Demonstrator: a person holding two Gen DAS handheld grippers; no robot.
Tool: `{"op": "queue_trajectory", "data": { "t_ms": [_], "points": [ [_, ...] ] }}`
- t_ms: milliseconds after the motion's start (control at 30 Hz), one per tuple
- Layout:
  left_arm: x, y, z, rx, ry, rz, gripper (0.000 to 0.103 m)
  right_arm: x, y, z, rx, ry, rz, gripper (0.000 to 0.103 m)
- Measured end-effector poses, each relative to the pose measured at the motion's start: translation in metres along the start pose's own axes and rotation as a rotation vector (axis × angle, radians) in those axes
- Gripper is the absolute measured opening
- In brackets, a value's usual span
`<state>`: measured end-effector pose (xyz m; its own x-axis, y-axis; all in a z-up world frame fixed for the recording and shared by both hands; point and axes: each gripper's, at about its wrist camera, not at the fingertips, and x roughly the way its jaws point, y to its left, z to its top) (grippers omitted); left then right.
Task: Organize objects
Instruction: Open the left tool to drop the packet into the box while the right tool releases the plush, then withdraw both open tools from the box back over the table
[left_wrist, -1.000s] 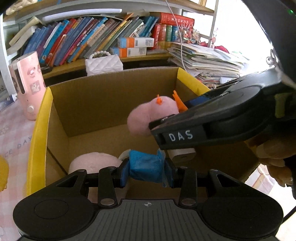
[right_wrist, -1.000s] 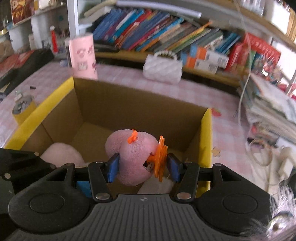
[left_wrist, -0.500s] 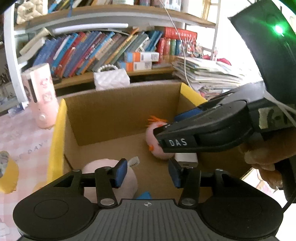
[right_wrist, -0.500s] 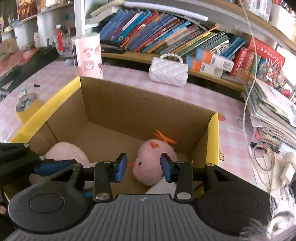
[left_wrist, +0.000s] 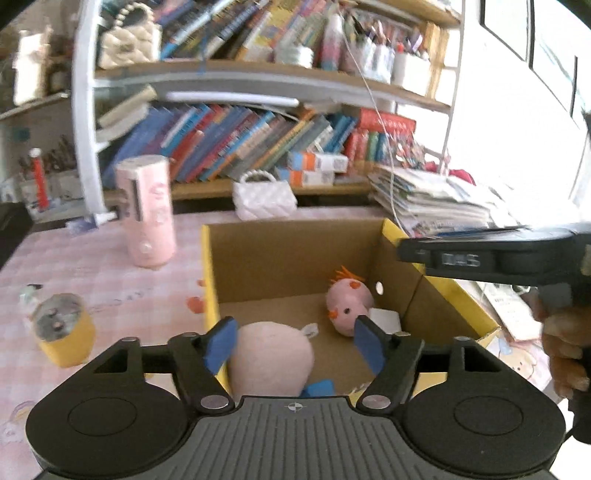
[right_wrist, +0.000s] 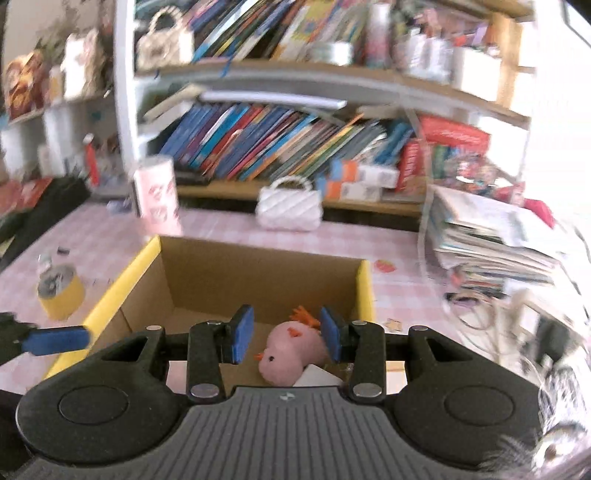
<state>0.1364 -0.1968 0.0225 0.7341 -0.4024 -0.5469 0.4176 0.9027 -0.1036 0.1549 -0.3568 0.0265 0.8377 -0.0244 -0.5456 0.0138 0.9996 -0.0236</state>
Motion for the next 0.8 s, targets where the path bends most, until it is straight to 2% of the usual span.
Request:
{"op": "queue_trajectory", "data": {
  "t_ms": [233, 467, 800],
  "points": [
    [-0.036, 0.022, -0.016, -0.039, -0.036, 0.033, 0.082, -0.048, 0.009, -0.028, 0.107, -0.042, -0.11, 0.038],
    [-0.064, 0.044, -0.045, -0.071, 0.013, 0.061, 0.082, -0.073, 0.048, -0.07, 0.12, 0.038, -0.185, 0.041],
    [-0.105, 0.075, -0.08, -0.105, 0.07, 0.128, 0.085, -0.096, 0.118, -0.113, 0.109, 0.129, -0.149, 0.05]
  ]
}}
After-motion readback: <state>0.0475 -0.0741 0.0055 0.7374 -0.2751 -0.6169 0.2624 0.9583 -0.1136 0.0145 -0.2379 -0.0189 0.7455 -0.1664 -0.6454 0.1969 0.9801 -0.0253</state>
